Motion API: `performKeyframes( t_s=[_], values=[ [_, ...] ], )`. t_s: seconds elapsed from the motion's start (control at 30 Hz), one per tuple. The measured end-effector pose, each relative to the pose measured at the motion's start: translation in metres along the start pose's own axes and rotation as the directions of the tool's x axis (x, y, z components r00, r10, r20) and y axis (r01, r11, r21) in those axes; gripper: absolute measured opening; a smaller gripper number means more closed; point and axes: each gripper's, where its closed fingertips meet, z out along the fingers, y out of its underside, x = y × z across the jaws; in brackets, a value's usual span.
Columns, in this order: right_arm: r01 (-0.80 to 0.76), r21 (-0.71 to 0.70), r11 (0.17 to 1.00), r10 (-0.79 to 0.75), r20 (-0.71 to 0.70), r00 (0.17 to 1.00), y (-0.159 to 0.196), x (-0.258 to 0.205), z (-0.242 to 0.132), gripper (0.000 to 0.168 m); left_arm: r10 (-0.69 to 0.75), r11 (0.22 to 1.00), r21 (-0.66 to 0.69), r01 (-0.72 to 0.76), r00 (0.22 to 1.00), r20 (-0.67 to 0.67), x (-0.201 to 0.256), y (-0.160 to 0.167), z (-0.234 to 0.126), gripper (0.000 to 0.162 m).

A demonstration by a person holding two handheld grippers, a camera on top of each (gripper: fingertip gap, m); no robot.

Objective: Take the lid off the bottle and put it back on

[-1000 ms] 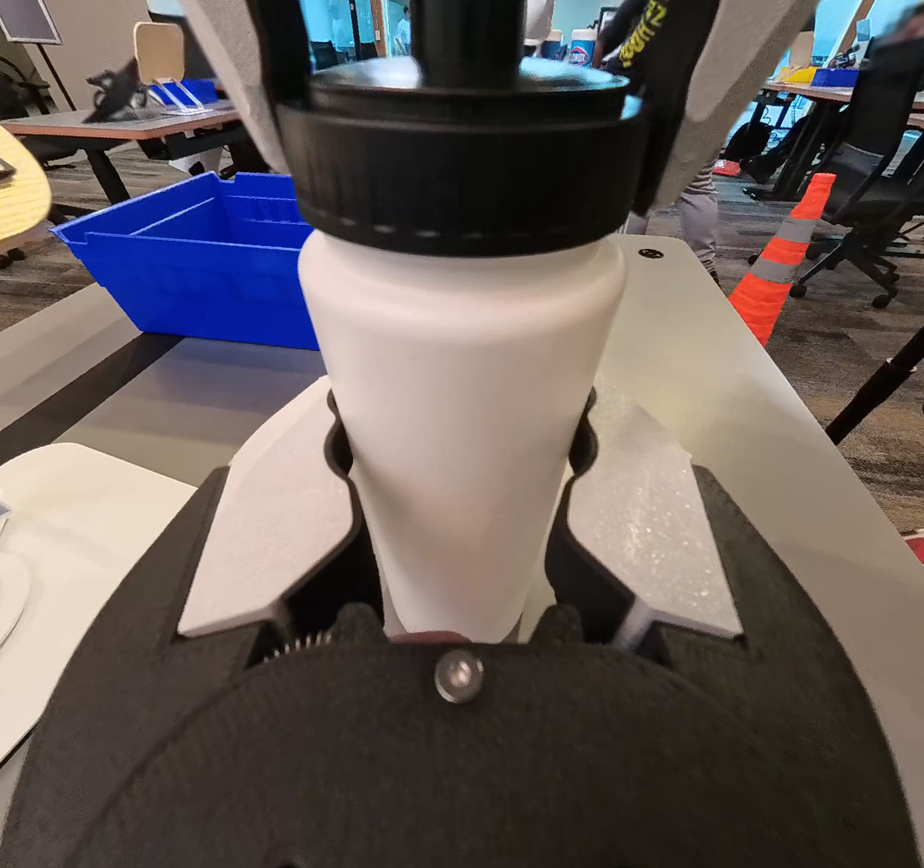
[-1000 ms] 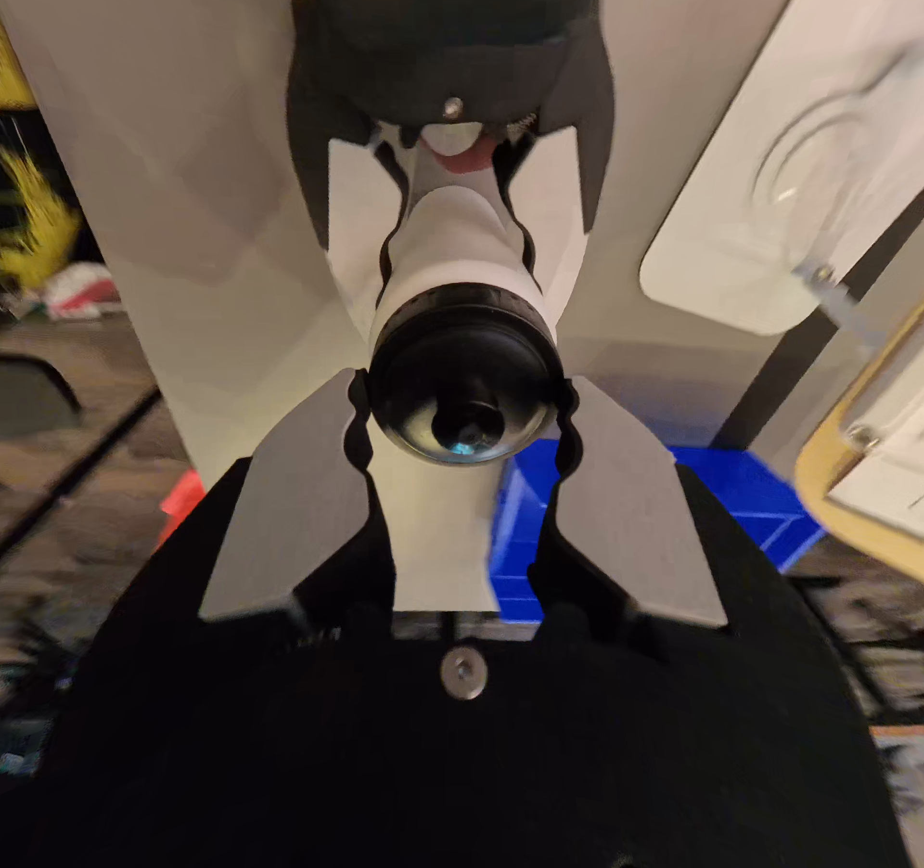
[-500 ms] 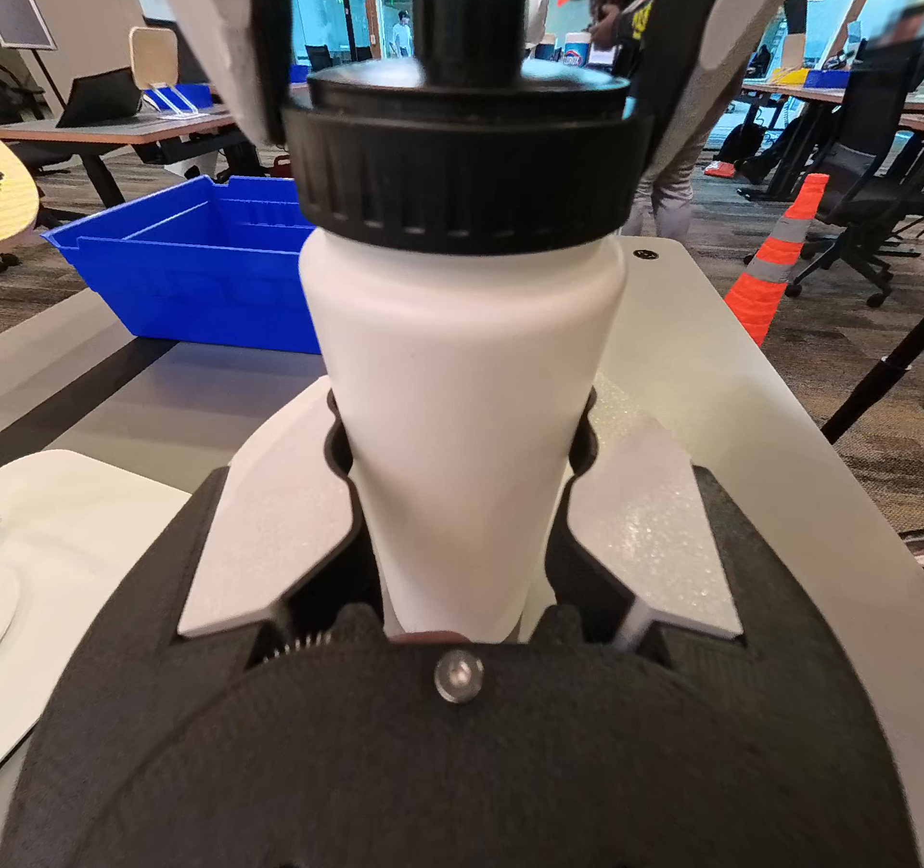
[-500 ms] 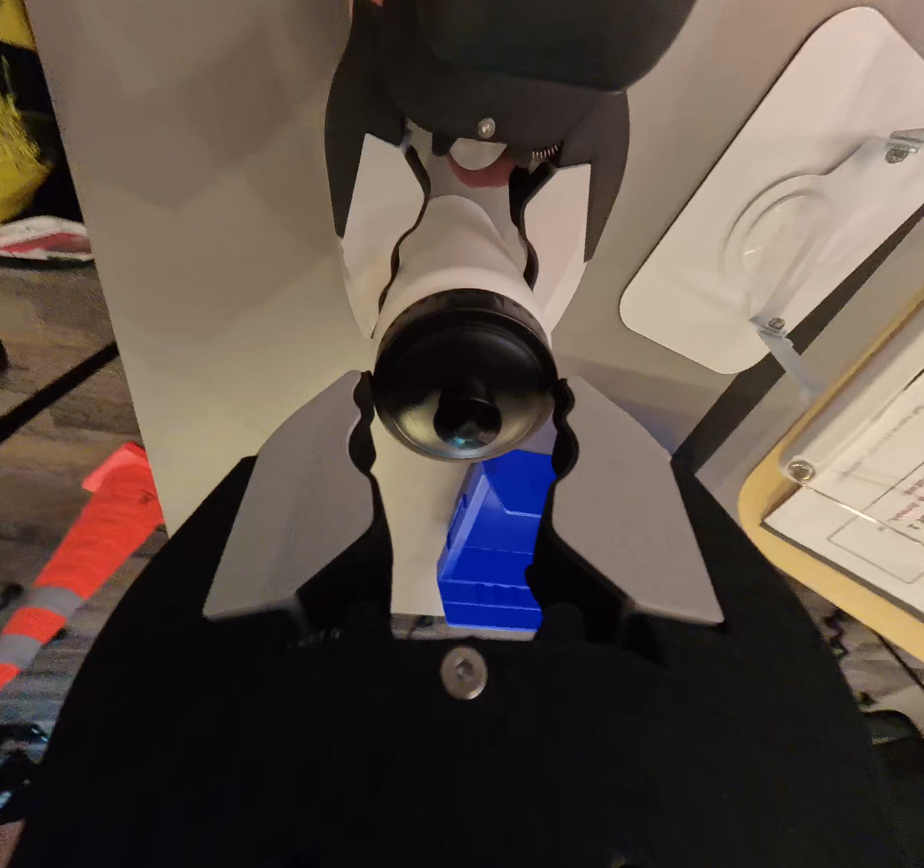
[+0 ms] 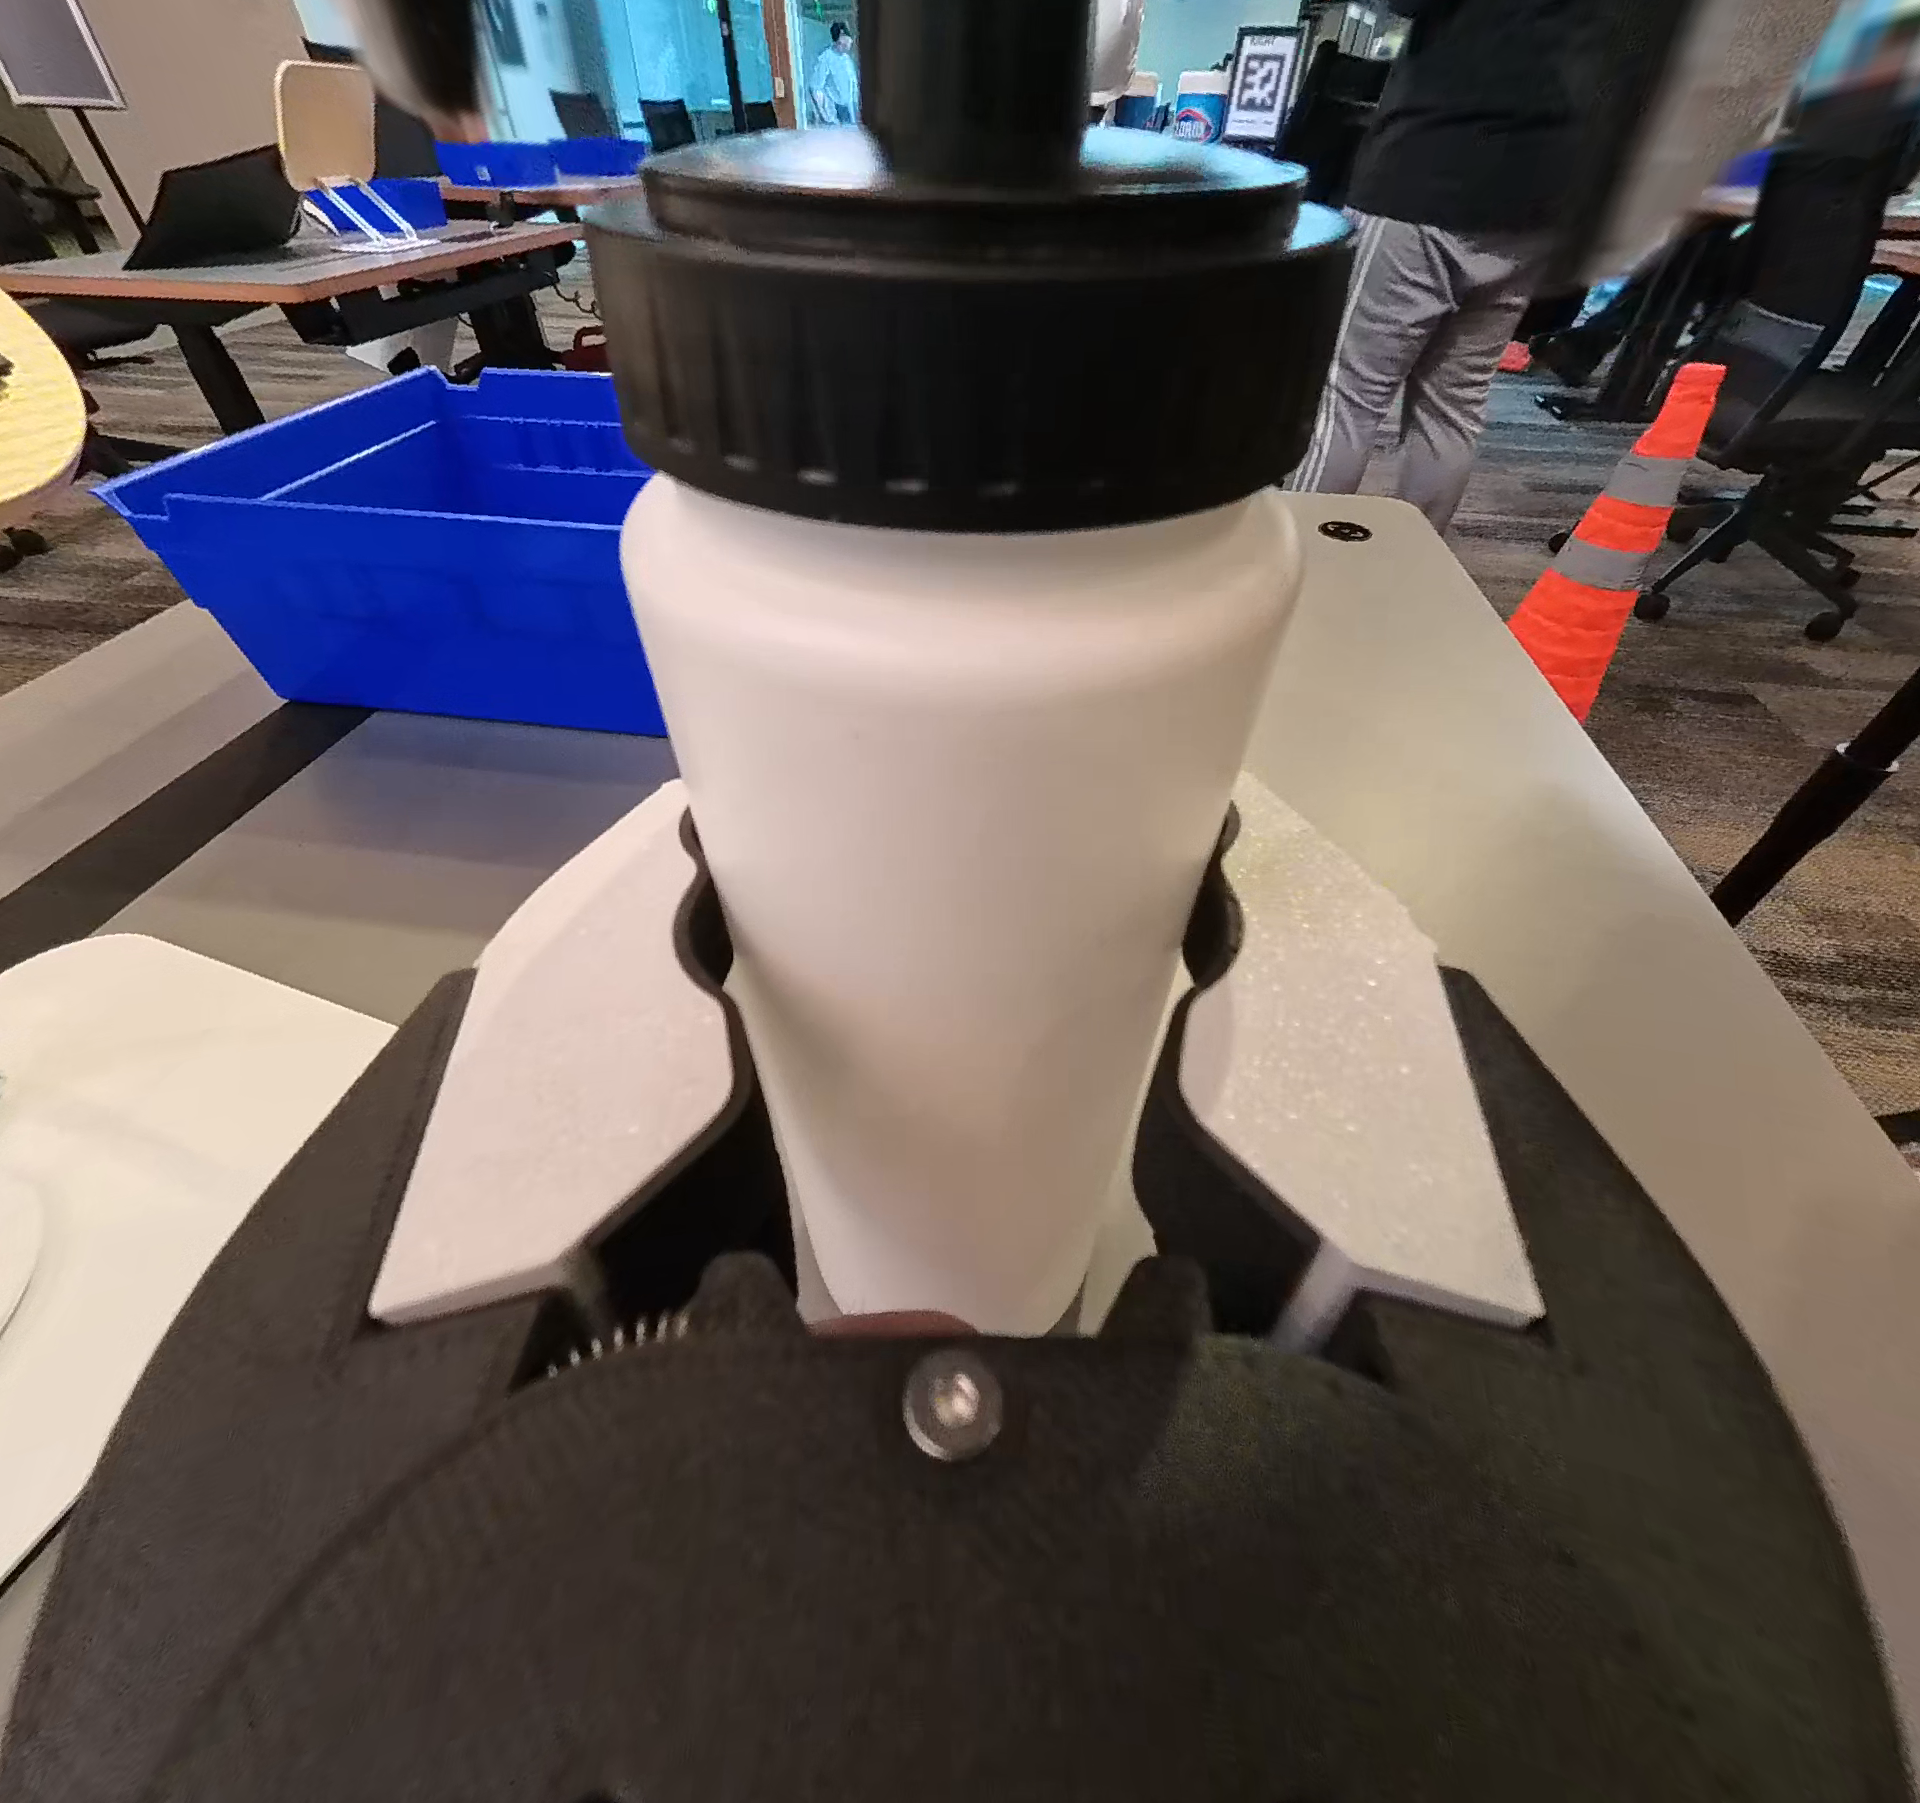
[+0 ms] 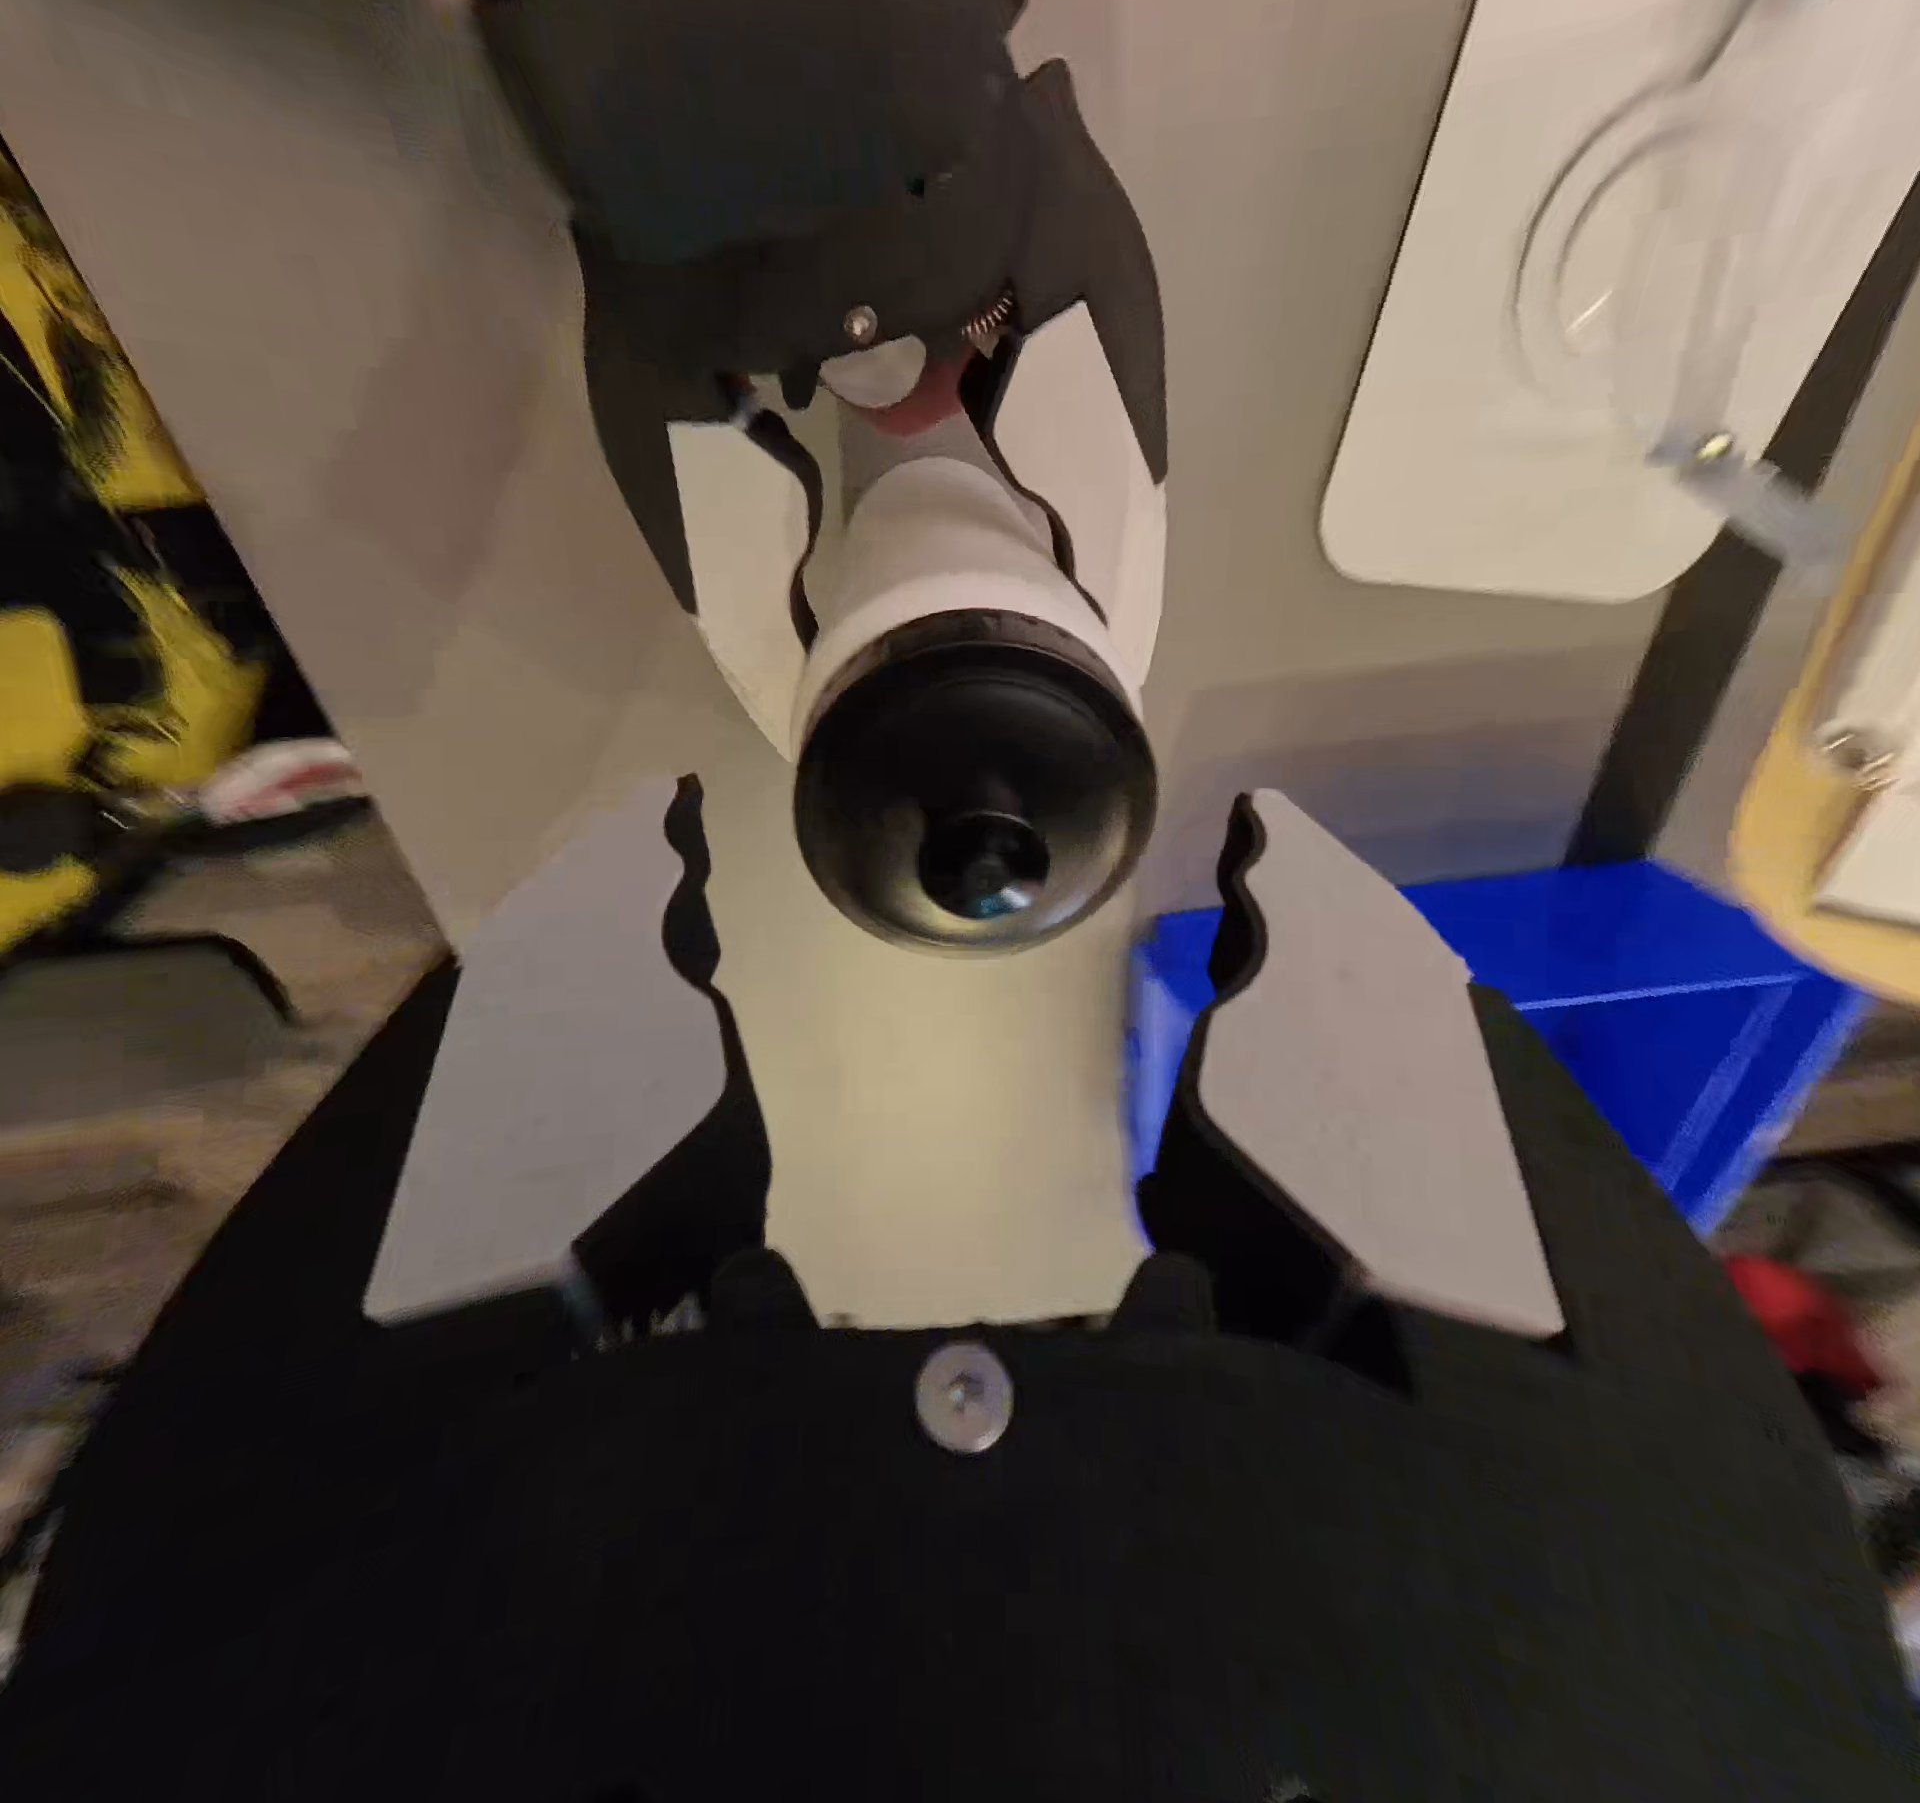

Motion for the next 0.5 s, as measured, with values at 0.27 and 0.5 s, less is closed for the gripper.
performKeyframes(
  t_s=[0.27,0.5],
  values=[
    [0.235,-0.044,0.971,-0.233,0.056,0.971,-0.003,-0.004,-0.003,0.058,0.002,1.0,0.001,-0.002,1.0,0.0,0.0,0.0,0.0,0.087],
    [0.14,-0.025,0.99,-0.141,-0.023,0.99,-0.004,-0.002,0.0,0.059,-0.004,1.0,0.003,0.004,1.0,0.001,0.0,0.0,0.0,0.087]
  ],
)
